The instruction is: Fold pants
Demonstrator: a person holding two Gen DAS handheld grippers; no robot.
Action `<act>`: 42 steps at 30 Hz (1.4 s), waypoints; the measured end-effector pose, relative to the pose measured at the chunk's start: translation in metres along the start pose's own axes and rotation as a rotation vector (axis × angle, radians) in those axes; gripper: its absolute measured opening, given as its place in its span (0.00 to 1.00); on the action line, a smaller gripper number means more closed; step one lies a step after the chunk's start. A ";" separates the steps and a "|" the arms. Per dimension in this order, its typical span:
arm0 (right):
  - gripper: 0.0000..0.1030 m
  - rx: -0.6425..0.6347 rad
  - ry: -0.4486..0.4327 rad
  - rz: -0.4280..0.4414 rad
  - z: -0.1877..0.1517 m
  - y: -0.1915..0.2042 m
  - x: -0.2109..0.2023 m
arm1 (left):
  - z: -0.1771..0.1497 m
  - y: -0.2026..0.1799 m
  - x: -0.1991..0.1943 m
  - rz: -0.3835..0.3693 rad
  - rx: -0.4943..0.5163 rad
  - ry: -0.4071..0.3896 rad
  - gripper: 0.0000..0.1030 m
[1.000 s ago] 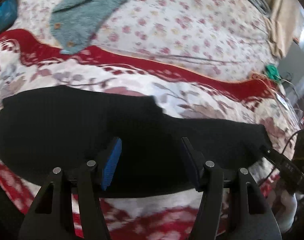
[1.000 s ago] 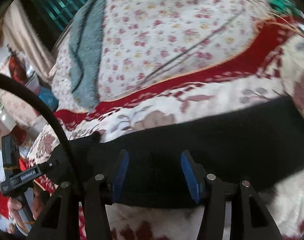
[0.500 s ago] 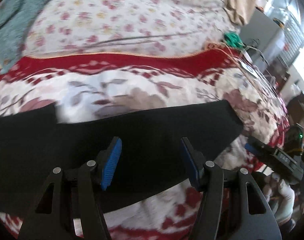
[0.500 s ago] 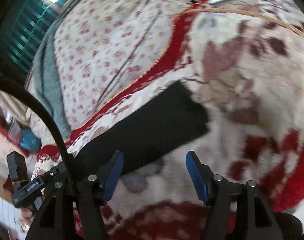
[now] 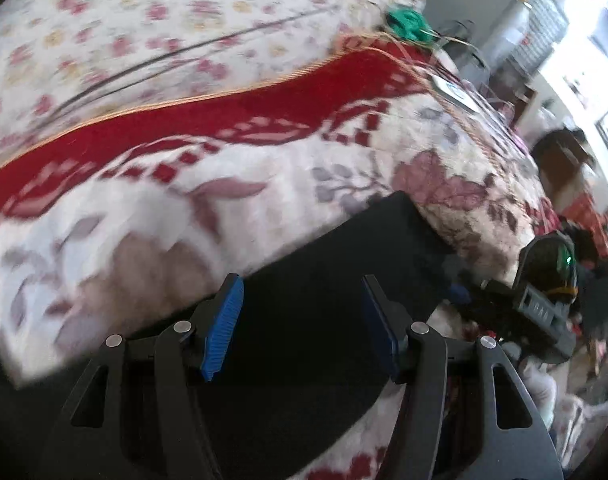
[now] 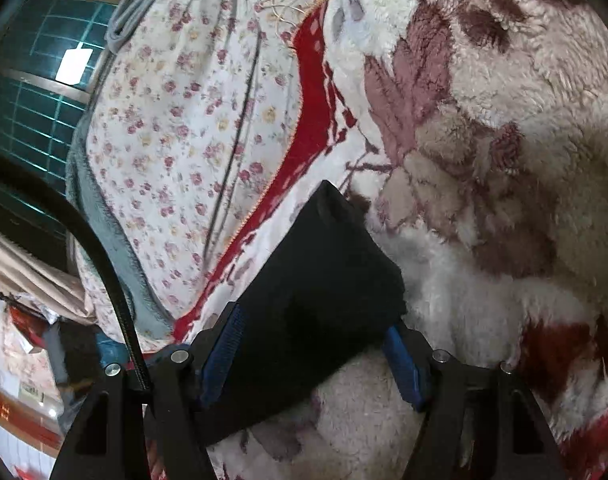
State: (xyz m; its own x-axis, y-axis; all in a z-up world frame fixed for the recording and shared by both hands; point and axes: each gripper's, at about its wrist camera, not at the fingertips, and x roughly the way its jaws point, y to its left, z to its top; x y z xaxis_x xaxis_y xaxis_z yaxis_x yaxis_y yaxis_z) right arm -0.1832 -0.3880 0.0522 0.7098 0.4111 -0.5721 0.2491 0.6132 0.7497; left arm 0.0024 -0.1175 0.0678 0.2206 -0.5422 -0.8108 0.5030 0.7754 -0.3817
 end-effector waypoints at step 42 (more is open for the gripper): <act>0.64 0.001 -0.055 0.062 -0.001 -0.004 -0.004 | 0.030 -0.060 0.104 -0.242 0.558 0.357 0.99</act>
State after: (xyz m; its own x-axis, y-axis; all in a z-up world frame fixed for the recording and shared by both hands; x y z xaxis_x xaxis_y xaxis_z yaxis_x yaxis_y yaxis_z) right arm -0.1873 -0.3909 0.0513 0.7587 0.4105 -0.5059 0.2048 0.5869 0.7834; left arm 0.0203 -0.2302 0.0194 -0.1909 -0.4649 -0.8645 0.8779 0.3132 -0.3623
